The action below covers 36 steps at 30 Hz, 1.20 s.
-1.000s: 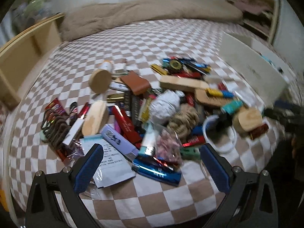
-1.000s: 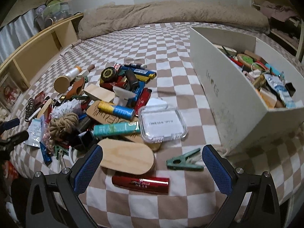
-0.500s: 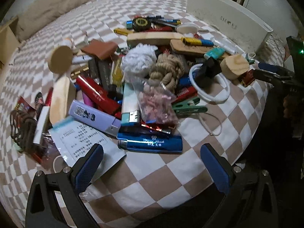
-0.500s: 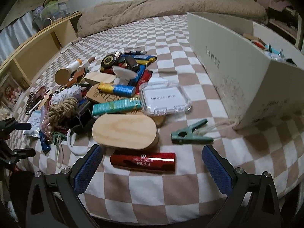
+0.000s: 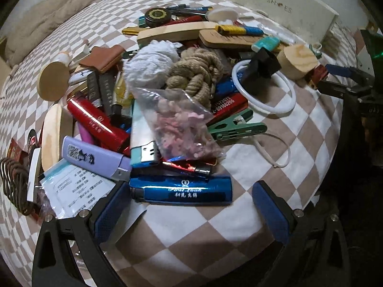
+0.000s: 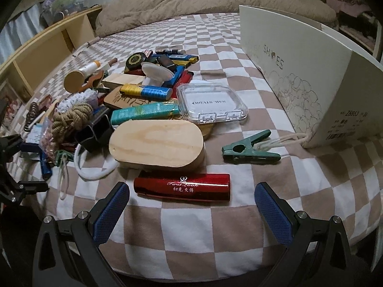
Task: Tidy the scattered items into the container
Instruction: 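Close the left tool on the blue First Look lighter, then close the right tool on the red lighter while the left holds the blue lighter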
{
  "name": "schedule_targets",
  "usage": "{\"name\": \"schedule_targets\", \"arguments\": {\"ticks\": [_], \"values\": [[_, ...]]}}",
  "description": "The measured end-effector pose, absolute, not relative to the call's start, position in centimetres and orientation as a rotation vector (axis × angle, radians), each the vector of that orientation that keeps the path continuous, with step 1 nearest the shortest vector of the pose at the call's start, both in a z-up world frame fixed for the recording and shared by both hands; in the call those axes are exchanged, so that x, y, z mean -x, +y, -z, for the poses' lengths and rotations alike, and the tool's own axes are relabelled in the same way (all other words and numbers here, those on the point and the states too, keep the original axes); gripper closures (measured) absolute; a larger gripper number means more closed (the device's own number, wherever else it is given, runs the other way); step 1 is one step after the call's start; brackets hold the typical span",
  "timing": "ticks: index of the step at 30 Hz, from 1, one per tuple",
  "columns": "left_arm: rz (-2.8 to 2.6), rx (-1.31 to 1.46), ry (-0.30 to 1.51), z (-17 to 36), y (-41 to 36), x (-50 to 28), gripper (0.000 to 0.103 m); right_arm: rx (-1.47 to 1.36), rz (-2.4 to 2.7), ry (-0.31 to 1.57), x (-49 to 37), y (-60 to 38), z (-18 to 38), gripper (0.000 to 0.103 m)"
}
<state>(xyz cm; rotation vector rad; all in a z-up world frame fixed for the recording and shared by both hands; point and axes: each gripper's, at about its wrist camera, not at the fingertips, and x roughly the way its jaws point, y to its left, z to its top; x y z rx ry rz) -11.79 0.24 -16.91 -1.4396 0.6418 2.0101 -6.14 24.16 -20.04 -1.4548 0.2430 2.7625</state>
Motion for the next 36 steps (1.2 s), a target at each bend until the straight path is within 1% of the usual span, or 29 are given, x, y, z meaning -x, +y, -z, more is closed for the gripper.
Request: {"name": "schedule_targets", "arguments": {"ticks": [3, 8, 16, 18, 24, 26, 27, 30, 32, 33, 36], "values": [[-2.008, 1.447, 0.649, 17.2, 0.4, 11.8, 0.0, 1.442, -2.738, 0.214, 6.2, 23.8, 20.5, 0.0], [-2.017, 1.479, 0.608, 17.5, 0.3, 12.1, 0.0, 1.387, -2.698, 0.167, 6.2, 23.0, 20.9, 0.0], [-2.035, 1.469, 0.624, 17.7, 0.5, 11.8, 0.001, 1.347, -2.694, 0.197, 6.1, 23.1, 21.0, 0.0], [-2.042, 1.462, 0.629, 17.7, 0.5, 11.6, 0.003, 1.324, -2.699, 0.212, 5.9, 23.1, 21.0, 0.0], [-2.066, 1.452, 0.601, 17.2, 0.2, 10.8, 0.014, 1.294, -2.731, 0.195, 5.5, 23.1, 21.0, 0.0], [-2.081, 1.452, 0.584, 16.9, 0.0, 10.9, 0.02, 1.294, -2.732, 0.186, 5.5, 23.0, 21.0, 0.0], [-2.09, 1.455, 0.57, 16.8, -0.1, 11.0, 0.02, 1.296, -2.736, 0.18, 5.4, 23.0, 21.0, 0.0], [-2.119, 1.457, 0.58, 16.7, 0.0, 10.6, 0.02, 1.308, -2.748, 0.197, 5.3, 23.1, 20.9, 0.005], [-2.134, 1.454, 0.603, 16.7, 0.2, 10.6, 0.02, 1.312, -2.751, 0.199, 5.1, 23.2, 20.7, 0.011], [-2.142, 1.458, 0.608, 16.7, 0.2, 10.6, 0.02, 1.313, -2.753, 0.199, 5.0, 23.2, 20.6, 0.018], [-2.164, 1.499, 0.574, 16.6, -0.1, 10.6, 0.02, 1.333, -2.765, 0.205, 4.8, 23.3, 20.4, 0.02]]}}
